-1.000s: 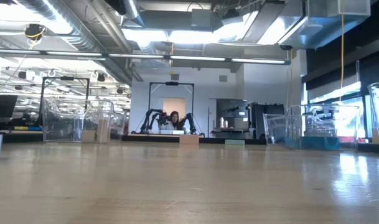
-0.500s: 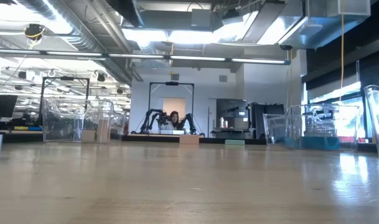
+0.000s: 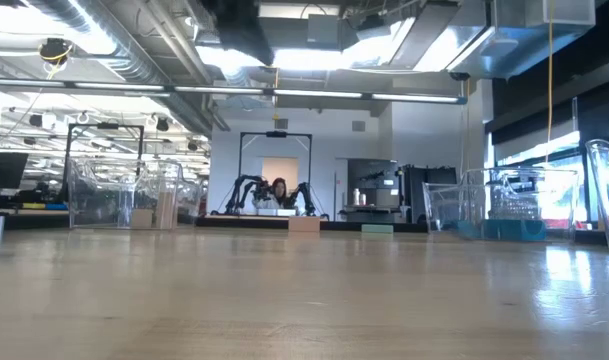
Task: Sort & place blocks by color
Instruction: Put the brown block into the top left transparent bin
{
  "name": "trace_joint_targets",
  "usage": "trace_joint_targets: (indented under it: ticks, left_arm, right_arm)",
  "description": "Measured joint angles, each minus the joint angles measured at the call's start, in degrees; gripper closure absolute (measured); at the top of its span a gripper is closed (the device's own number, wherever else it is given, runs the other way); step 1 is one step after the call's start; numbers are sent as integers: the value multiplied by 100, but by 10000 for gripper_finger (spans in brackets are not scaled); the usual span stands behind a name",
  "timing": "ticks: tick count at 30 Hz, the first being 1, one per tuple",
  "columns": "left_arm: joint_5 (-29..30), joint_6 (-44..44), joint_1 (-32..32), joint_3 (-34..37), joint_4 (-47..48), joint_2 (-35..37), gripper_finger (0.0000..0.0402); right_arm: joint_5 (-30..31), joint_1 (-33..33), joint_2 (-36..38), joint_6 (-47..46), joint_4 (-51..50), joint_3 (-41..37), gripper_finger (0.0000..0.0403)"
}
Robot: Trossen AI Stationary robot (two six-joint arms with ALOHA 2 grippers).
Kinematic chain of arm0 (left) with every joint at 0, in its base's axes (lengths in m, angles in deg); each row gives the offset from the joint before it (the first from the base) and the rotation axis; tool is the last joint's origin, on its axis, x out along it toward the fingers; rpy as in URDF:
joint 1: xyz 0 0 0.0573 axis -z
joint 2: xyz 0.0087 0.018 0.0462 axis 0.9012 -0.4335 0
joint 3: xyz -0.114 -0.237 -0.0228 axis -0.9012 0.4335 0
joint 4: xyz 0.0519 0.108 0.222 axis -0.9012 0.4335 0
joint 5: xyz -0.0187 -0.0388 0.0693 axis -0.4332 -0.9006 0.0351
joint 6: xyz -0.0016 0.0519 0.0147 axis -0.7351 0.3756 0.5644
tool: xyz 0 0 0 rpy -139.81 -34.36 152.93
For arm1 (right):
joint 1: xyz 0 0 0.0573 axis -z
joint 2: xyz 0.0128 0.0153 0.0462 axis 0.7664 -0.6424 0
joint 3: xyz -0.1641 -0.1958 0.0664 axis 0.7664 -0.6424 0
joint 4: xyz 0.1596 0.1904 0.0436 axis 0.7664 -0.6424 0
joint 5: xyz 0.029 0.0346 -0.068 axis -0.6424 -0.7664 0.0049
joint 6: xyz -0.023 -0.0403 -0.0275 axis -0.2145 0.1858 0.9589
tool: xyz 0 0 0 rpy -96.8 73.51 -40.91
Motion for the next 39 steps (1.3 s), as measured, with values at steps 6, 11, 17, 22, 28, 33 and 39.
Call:
trace_joint_targets:
  ticks: [6, 11, 17, 22, 28, 33, 39]
  left_arm:
    - [-713, 420, -1161, -9, -1012, -466, 330]
    - [-1247, 1530, -1628, 0, -1415, -1174, 330]
    - [-807, 2483, -1663, 0, -1488, -1886, 330]
    - [-512, 3045, -1655, 0, -1492, -2359, 330]
    - [-306, 3066, -1638, 0, -1467, -2556, 349]
    - [-270, 2982, -1575, 0, -1489, -2556, 394]
    - [616, 3103, -1426, 0, -1493, -2556, 377]
  right_arm:
    - [1140, 0, 3, -2, -538, 915, 143]
    - [1850, 0, 4, 0, -574, 1459, 143]
    - [2110, 0, 4, 208, -558, 1734, 143]
    - [2112, 0, 2, 276, -556, 1747, 143]
    - [2112, 2, 2, 296, -557, 1748, 143]
    - [2113, 1, 2, 300, -584, 1750, 143]
    - [2114, 0, 2, 300, -598, 1750, 143]
